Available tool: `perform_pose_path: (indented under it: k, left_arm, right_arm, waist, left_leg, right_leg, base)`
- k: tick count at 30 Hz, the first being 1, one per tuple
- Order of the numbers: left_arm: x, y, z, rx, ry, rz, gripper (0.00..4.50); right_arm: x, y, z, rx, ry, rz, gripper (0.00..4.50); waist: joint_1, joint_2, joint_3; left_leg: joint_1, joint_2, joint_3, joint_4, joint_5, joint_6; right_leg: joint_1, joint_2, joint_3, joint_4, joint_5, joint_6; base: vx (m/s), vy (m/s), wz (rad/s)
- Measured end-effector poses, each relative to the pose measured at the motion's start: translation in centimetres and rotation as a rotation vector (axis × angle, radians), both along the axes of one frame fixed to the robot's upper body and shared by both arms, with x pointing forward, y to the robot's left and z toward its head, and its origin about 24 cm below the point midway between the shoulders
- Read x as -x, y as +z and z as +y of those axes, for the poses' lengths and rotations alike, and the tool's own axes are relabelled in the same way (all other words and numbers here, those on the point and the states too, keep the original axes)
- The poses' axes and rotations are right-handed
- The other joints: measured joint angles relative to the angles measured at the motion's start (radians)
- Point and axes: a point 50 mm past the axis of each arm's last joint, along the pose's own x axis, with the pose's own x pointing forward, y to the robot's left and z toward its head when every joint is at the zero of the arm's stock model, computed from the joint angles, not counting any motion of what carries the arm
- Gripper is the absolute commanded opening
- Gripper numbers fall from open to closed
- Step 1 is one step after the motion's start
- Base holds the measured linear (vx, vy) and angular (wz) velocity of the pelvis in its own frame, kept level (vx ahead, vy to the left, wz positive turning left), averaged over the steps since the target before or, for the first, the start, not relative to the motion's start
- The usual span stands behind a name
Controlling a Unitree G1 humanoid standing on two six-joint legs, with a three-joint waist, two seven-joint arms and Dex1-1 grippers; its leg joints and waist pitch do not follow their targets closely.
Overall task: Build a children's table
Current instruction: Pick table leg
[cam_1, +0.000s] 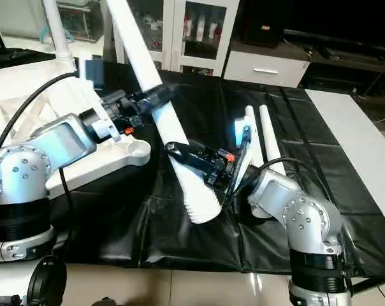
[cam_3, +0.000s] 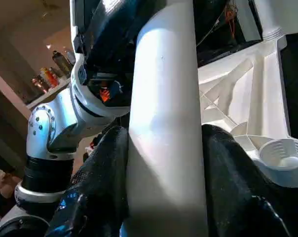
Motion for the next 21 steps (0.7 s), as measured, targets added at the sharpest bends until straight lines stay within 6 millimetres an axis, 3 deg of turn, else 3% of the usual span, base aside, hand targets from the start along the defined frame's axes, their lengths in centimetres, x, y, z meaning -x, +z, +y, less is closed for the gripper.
perform_pose_path:
  k: [8,19,20,21]
  left_arm:
    - [0.02,0.16,-0.33,-0.006,-0.016,-0.010,2.14]
    - [-0.05,0.14,-0.35,0.004,-0.021,-0.004,2.02]
    - [-0.06,0.13,-0.35,0.004,-0.020,-0.003,2.00]
    - [-0.12,0.09,-0.34,0.004,-0.015,-0.001,2.00]
  right_arm:
    - [0.03,-0.07,0.12,0.011,0.007,0.000,1.78]
    - [-0.06,-0.14,0.26,0.032,-0.002,-0.014,1.78]
    - [-0.08,-0.15,0.26,0.035,-0.004,-0.016,2.34]
    - [-0.13,-0.17,0.27,0.045,-0.011,-0.021,2.48]
  waist:
    - [0.000,0.000,0.000]
    - [0.000,0.000,0.000]
    - [0.000,0.000,0.000]
    - [0.000,0.000,0.000]
  left_leg:
    - [0.000,0.000,0.000,0.000,0.000,0.000]
    - [0.000,0.000,0.000,0.000,0.000,0.000]
    - [0.000,0.000,0.000,0.000,0.000,0.000]
    - [0.000,0.000,0.000,0.000,0.000,0.000]
  right_leg:
    - [0.000,0.000,0.000,0.000,0.000,0.000]
    - [0.000,0.000,0.000,0.000,0.000,0.000]
    - [0.000,0.000,0.000,0.000,0.000,0.000]
    - [0.000,0.000,0.000,0.000,0.000,0.000]
  base:
    - [0.000,0.000,0.00]
    - [0.000,0.000,0.00]
    - [0.000,0.000,0.00]
    - [0.000,0.000,0.00]
